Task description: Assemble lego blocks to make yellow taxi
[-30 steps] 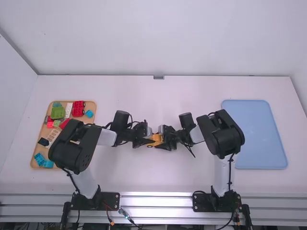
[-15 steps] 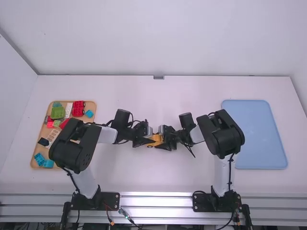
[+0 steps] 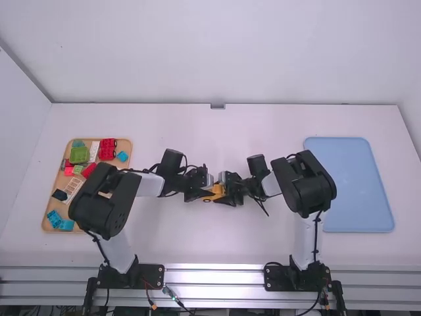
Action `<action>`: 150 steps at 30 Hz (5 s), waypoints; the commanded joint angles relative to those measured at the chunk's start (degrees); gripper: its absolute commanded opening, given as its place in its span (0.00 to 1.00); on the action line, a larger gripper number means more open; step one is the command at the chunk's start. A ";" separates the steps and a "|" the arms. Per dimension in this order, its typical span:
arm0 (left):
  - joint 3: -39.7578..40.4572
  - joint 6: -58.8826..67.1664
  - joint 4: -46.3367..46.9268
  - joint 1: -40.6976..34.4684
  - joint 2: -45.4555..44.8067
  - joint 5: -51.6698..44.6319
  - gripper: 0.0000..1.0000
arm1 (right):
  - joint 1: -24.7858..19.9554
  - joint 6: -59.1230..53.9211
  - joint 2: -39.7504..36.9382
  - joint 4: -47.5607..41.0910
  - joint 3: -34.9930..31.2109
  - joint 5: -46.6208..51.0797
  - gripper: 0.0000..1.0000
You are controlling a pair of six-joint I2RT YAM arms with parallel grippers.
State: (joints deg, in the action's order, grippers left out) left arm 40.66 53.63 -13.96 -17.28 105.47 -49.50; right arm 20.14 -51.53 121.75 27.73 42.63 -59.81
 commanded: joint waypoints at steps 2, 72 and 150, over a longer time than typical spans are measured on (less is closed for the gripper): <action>-2.67 -0.24 3.04 -2.64 4.15 13.18 0.01 | 1.25 0.74 0.50 0.15 -0.28 -0.15 0.42; -2.69 -10.47 8.07 18.16 -27.15 -3.26 0.99 | -0.22 8.70 -0.81 1.64 0.81 1.07 0.45; 3.81 -48.28 12.37 10.16 -44.91 51.06 0.97 | -18.94 36.91 -79.16 -32.59 -7.84 59.81 0.96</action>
State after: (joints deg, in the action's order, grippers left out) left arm 44.69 6.74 -2.28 -8.10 61.71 0.36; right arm 2.13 -15.51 43.55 -5.17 36.14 -1.56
